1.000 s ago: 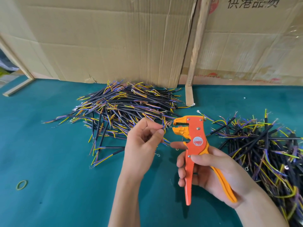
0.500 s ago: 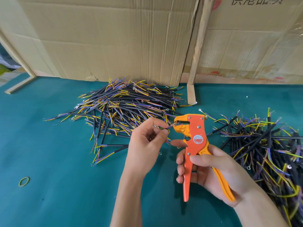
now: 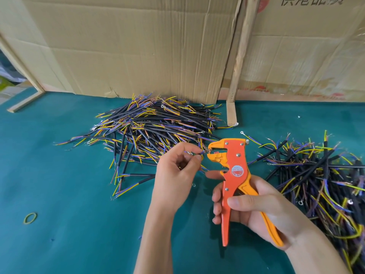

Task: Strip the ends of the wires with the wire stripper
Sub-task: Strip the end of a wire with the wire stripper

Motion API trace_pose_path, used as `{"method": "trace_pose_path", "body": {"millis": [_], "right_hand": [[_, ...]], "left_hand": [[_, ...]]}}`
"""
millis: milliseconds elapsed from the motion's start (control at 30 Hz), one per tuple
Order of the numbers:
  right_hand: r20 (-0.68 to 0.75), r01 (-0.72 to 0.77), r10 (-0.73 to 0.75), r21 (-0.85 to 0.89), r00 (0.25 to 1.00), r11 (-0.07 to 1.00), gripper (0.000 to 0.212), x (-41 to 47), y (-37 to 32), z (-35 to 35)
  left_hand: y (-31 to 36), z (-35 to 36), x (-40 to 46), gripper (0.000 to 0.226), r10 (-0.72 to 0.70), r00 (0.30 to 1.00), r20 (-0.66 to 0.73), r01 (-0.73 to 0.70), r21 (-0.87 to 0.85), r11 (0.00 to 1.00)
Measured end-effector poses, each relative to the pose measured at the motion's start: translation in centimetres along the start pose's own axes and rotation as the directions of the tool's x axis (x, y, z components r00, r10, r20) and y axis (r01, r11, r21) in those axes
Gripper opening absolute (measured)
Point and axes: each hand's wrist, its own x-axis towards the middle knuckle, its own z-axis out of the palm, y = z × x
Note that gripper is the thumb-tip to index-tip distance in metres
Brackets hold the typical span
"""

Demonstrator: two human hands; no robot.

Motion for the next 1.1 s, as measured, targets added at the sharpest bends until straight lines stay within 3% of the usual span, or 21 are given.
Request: {"method": "trace_pose_path", "body": {"millis": [167,767,933,1100], "right_hand": [[-0.012,0.021,-0.021,0.007,1.0,1.0,0.06,0.0,0.0,-0.1],[-0.19,0.01,0.0,0.048,0.982,0.999,0.028,0.5,0.4,1.0],[-0.209,0.029,-0.015,0.063,0.978,0.998,0.029,0.6,0.6,1.2],[-0.201,0.069,-0.038,0.147,0.979,0.987,0.047,0.6,0.4,0.8]], "left_hand": [[-0.1,0.3,0.1,0.025,0.001,1.0,0.014,-0.002,0.041,0.999],[-0.1,0.4,-0.1,0.019,-0.014,1.0,0.027,0.013,0.055,0.998],[-0.1,0.4,0.0,0.021,-0.033,0.999,0.009,0.033,0.031,0.999],[0.1,0.6,0.0,0.021,-0.055,0.998,-0.034,0.055,-0.007,0.998]]}}
